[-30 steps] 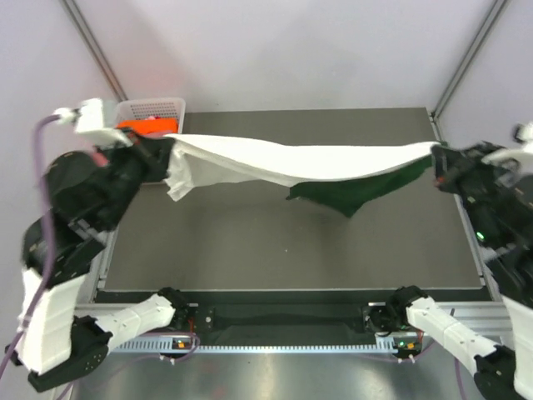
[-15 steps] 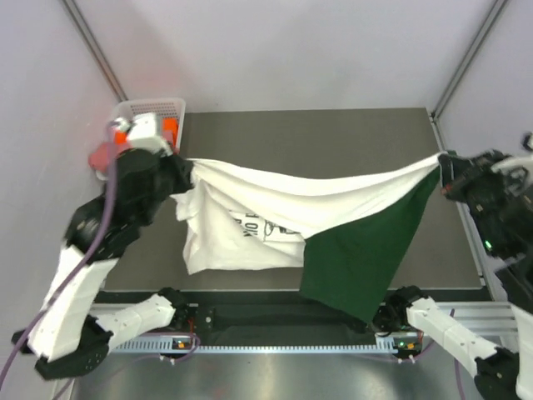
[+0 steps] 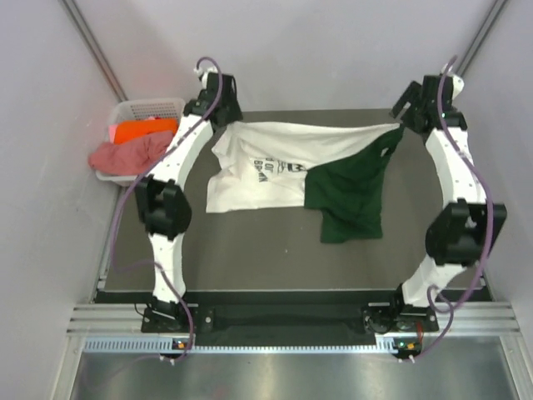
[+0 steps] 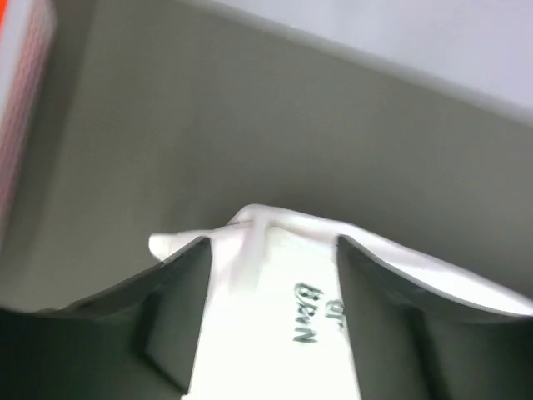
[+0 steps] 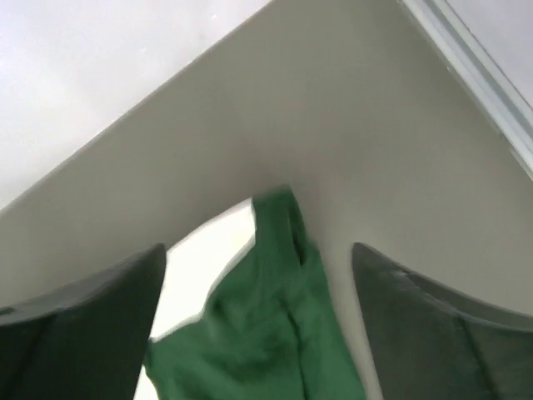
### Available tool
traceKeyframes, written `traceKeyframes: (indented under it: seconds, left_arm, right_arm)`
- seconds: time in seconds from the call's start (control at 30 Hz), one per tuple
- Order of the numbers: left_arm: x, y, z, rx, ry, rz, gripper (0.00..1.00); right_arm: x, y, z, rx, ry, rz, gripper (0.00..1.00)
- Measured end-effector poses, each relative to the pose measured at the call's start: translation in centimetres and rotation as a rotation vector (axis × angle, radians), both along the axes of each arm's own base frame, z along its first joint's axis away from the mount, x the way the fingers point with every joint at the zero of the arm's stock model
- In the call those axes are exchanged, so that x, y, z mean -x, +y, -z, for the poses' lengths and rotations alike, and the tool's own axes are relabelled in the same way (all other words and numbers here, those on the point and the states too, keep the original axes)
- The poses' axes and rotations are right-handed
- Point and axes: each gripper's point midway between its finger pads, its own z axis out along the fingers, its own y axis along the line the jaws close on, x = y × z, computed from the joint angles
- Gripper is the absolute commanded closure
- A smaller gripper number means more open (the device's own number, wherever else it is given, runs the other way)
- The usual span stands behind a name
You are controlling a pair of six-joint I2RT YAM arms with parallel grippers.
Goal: Fold and stack the t-shirts
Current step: Flatten the tshirt out
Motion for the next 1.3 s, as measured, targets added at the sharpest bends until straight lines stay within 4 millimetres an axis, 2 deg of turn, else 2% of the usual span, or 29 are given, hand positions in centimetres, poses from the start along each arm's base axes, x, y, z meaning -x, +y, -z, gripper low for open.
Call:
traceKeyframes:
  seconds: [0.03,0.1,0.13,0.17,0.2,0.27,0.3,0.33,0.37,0.43,0.5,0.53,0.63,0.67,0.7,0.8,0.9,0.97,1.03,1.17,1.2,1.3]
  left_arm:
    - [-2.3,-0.1,-0.3,0.029,-0.030,-0.004,0.23]
    - [-6.1,0.5,-0.8,0.060,-0.079,-0.024,0.19]
    - [-7.4,0.9,-0.9,0.069,-0.101,-0.031,0.17]
    - [-7.6,1.6,-0.4,0.065,-0.095,-0.040,0.05]
    - [-7.0,2.3,0.3,0.060,-0.076,-0.048,0.01]
    - [-4.9,3.0,1.9,0.053,-0.025,-0.055,0.01]
    - [-3.3,3.2,2.9,0.056,0.000,-0.053,0.01]
    - [-1.3,3.4,3.8,0.054,0.037,-0.052,0.01]
    - [0.6,3.5,4.4,0.059,0.065,-0.050,0.01]
    - [3.9,3.6,4.6,0.081,0.086,-0.046,0.11]
    - [6.1,3.5,4.1,0.103,0.090,-0.032,0.12]
    - [7.2,3.5,3.7,0.115,0.089,-0.028,0.13]
    - [9.9,3.7,3.5,0.140,0.095,-0.024,0.14]
    - [10.9,3.8,3.9,0.145,0.104,-0.021,0.14]
    - [12.1,4.0,4.5,0.149,0.115,-0.019,0.14]
    - [15.5,4.4,7.2,0.160,0.170,-0.025,0.16]
    - [18.6,5.0,10.3,0.164,0.227,-0.037,0.16]
    - [20.2,5.3,12.1,0.161,0.265,-0.052,0.16]
    - [20.8,5.6,13.1,0.157,0.282,-0.061,0.16]
    - [20.5,5.7,13.2,0.164,0.265,-0.067,0.17]
    - [20.2,5.6,13.0,0.169,0.255,-0.065,0.18]
    - [20.0,5.4,12.9,0.176,0.245,-0.058,0.18]
  right_arm:
    - [-1.3,-0.8,0.2,-0.014,-0.006,0.016,0.00]
    - [-3.7,-1.8,-0.2,-0.044,-0.027,0.023,0.00]
    - [-4.4,-2.2,-0.5,-0.048,-0.043,0.022,0.01]
    - [-4.5,-2.2,-0.6,-0.051,-0.050,0.018,0.01]
    - [-4.3,-1.9,-0.7,-0.055,-0.051,0.008,0.01]
    - [-3.0,-0.7,-0.1,-0.066,-0.067,-0.025,0.03]
    - [-1.2,0.2,1.0,-0.075,-0.045,-0.045,0.04]
    - [0.9,0.9,3.7,-0.091,0.010,-0.063,0.07]
    - [2.2,1.3,3.4,-0.094,0.008,-0.071,0.07]
    - [5.3,2.1,5.6,-0.112,0.060,-0.082,0.11]
    - [7.5,2.2,7.1,-0.119,0.092,-0.078,0.14]
    - [8.9,2.2,8.2,-0.121,0.112,-0.072,0.19]
    - [13.4,2.2,11.2,-0.128,0.167,-0.047,0.21]
    - [15.0,2.3,12.2,-0.132,0.187,-0.044,0.22]
    - [16.5,2.4,13.0,-0.136,0.206,-0.043,0.30]
    - [19.6,2.8,15.6,-0.150,0.251,-0.041,0.33]
    - [22.0,3.1,18.4,-0.156,0.305,-0.041,0.41]
    - [23.1,3.4,19.8,-0.163,0.333,-0.041,0.41]
    - [23.9,3.6,21.0,-0.169,0.355,-0.046,0.40]
    - [24.0,4.2,22.4,-0.191,0.389,-0.070,0.42]
    - [23.8,4.4,22.8,-0.197,0.396,-0.076,0.50]
    - [23.4,4.7,23.6,-0.206,0.413,-0.082,0.63]
